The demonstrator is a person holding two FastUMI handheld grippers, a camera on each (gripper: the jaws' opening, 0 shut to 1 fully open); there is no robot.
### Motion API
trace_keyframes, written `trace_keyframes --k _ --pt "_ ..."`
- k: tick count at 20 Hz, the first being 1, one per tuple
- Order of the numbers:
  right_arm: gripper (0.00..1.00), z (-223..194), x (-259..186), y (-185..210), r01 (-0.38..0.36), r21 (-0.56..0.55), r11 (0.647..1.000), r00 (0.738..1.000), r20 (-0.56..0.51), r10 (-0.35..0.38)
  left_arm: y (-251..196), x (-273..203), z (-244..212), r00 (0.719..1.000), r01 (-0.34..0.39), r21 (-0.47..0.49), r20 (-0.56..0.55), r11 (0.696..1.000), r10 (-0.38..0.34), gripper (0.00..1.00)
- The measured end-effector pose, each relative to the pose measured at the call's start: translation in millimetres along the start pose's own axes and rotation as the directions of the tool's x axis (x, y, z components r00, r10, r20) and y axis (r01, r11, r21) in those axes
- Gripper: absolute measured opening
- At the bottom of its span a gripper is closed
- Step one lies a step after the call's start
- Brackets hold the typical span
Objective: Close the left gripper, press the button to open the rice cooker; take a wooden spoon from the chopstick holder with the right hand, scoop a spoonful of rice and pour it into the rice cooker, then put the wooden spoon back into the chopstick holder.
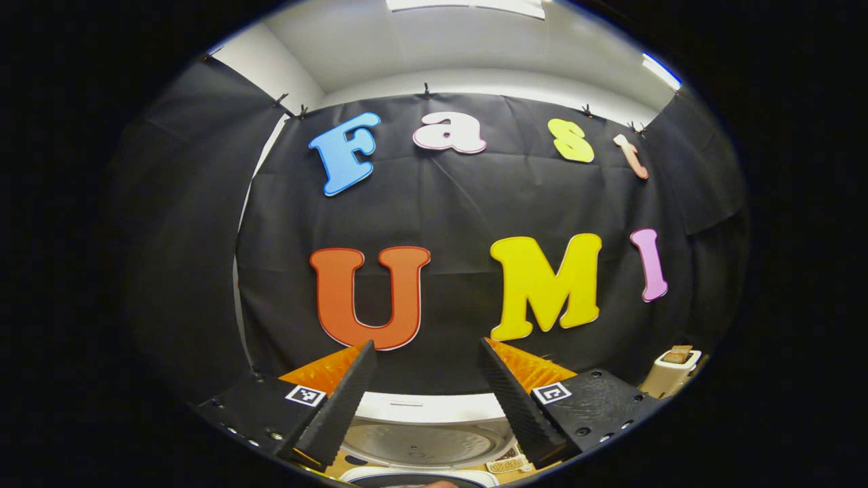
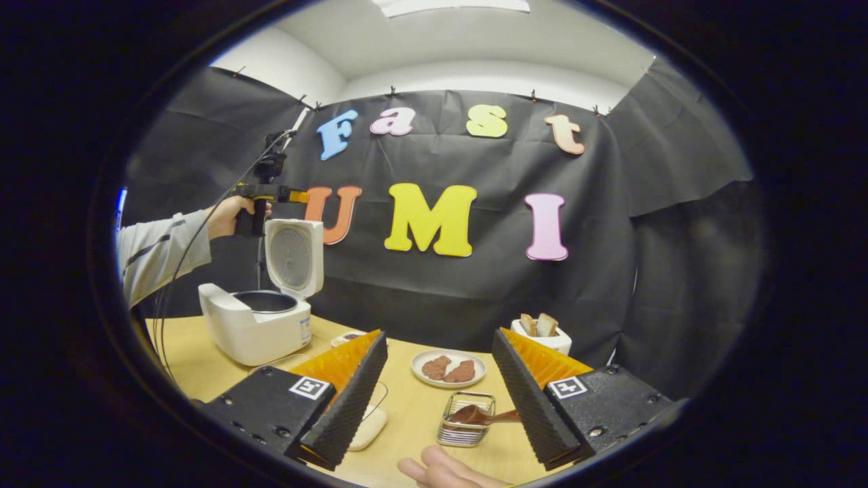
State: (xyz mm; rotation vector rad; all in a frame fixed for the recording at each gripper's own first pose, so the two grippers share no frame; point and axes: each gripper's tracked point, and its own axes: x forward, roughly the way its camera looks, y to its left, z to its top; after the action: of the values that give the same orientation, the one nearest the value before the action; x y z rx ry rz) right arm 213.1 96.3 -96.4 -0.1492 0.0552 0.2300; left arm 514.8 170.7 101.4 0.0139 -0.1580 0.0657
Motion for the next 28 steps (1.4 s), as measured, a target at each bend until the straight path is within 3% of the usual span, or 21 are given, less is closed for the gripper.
trace_keyframes --k 3,5,6,9,18,20,22,26,27,28 --pt "1.00 -10 1 5 -0.013 0.009 1.000 1.000 -0.019 0.013 14 21 -24 0.999 -0.023 -0.057 -0.047 0.998 0.020 0.95" --pt "1.00 -9 2 2 0.002 0.040 0.999 1.000 -0.007 -0.002 21 29 -60 0.985 -0.033 -0.026 -0.171 0.999 0.029 0.94" --pt "1.00 -11 3 4 0.001 0.056 0.998 1.000 -0.005 -0.001 27 27 -58 0.984 -0.050 0.038 -0.167 0.998 0.055 0.94" --pt "1.00 -16 4 10 -0.002 0.080 0.997 1.000 -0.018 0.003 24 23 -56 0.983 -0.051 0.033 -0.175 0.998 0.056 0.97" --pt "1.00 3 -34 37 -0.023 0.090 0.996 1.000 0.019 0.021 25 -42 -58 0.970 -0.041 0.039 -0.239 0.998 0.049 0.95" --pt "0.96 7 -42 37 -0.003 0.106 0.994 1.000 0.026 0.000 24 -60 -58 0.972 -0.014 0.044 -0.234 0.999 0.024 0.95" --pt "1.00 6 -47 45 -0.002 0.125 0.992 1.000 0.010 0.001 27 -78 -65 0.969 0.003 0.027 -0.245 1.000 0.003 0.94" --pt "1.00 -4 -57 63 -0.034 0.164 0.986 0.999 -0.036 0.040 21 -120 -94 0.950 0.060 0.018 -0.309 0.998 -0.051 0.93" --pt "1.00 -6 -60 65 -0.037 0.167 0.985 0.998 -0.040 0.045 21 -132 -105 0.939 0.062 0.015 -0.340 0.998 -0.053 1.00" --pt "1.00 -5 -65 67 -0.039 0.173 0.984 0.998 -0.036 0.046 23 -142 -119 0.926 0.054 0.006 -0.374 0.999 -0.048 0.93"
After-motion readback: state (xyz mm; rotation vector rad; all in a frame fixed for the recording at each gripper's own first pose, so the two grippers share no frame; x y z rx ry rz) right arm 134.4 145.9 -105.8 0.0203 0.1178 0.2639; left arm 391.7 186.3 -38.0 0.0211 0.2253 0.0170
